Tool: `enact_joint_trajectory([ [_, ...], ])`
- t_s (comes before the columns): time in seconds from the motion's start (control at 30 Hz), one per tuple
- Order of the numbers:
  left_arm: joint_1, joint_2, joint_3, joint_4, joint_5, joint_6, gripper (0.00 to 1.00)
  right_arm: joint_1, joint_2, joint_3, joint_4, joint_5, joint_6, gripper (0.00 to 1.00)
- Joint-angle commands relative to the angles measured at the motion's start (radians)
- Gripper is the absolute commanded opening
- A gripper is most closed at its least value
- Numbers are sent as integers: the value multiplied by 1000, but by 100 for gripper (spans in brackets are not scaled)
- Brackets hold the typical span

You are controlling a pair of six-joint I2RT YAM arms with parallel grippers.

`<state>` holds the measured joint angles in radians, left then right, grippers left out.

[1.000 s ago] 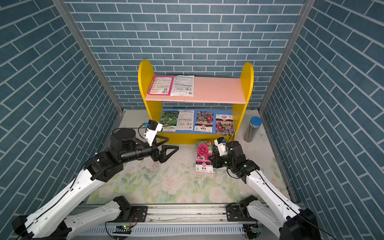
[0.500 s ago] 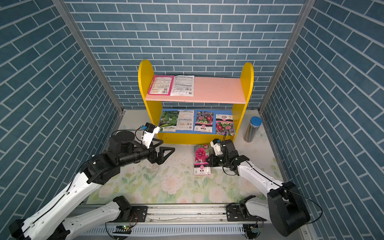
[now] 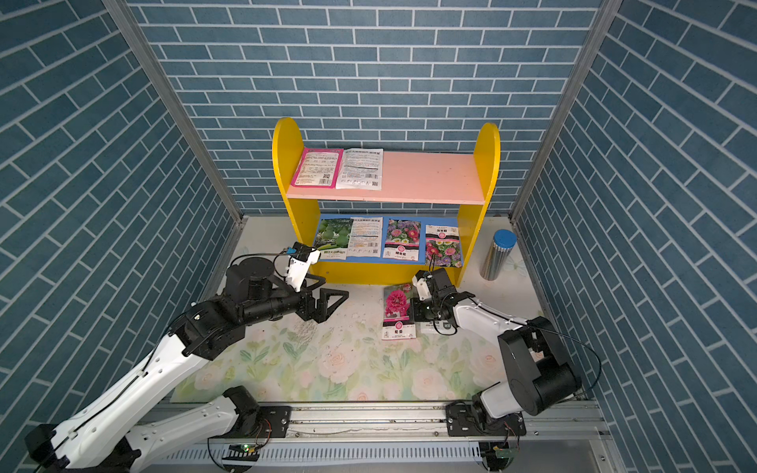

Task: Take the seed bag off the shelf
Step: Place the seed packet at the center of the board.

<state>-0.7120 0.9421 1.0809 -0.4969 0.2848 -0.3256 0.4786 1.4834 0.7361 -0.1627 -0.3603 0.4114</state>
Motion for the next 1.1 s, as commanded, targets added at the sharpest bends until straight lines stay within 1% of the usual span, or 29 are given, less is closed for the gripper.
enact_joint_trajectory([
  [0.0,0,-4,-15,16,-4,0,100,-5,37,36,-29,43,-45,3],
  [0.13,0,4,-22,21,-6,0,100,-6,73,53,-29,45,-52,5],
  [0.4,0,2,-39,29,-13,-4,100,-8,94,65,-40,63,-62,21],
  [0.77,0,9,-47,39,-13,-19,99,-7,32,76,-95,180,-78,28],
  [0.83,0,9,-46,38,-14,-20,99,-8,-2,70,-93,171,-86,29],
  [0.93,0,6,-44,42,-16,-23,99,-9,-89,46,-69,110,-102,30],
  [1.03,0,9,-37,56,-20,-27,100,-7,-193,24,-47,30,-94,35],
  [1.07,0,12,-31,61,-20,-29,100,-6,-231,18,-44,15,-90,39],
])
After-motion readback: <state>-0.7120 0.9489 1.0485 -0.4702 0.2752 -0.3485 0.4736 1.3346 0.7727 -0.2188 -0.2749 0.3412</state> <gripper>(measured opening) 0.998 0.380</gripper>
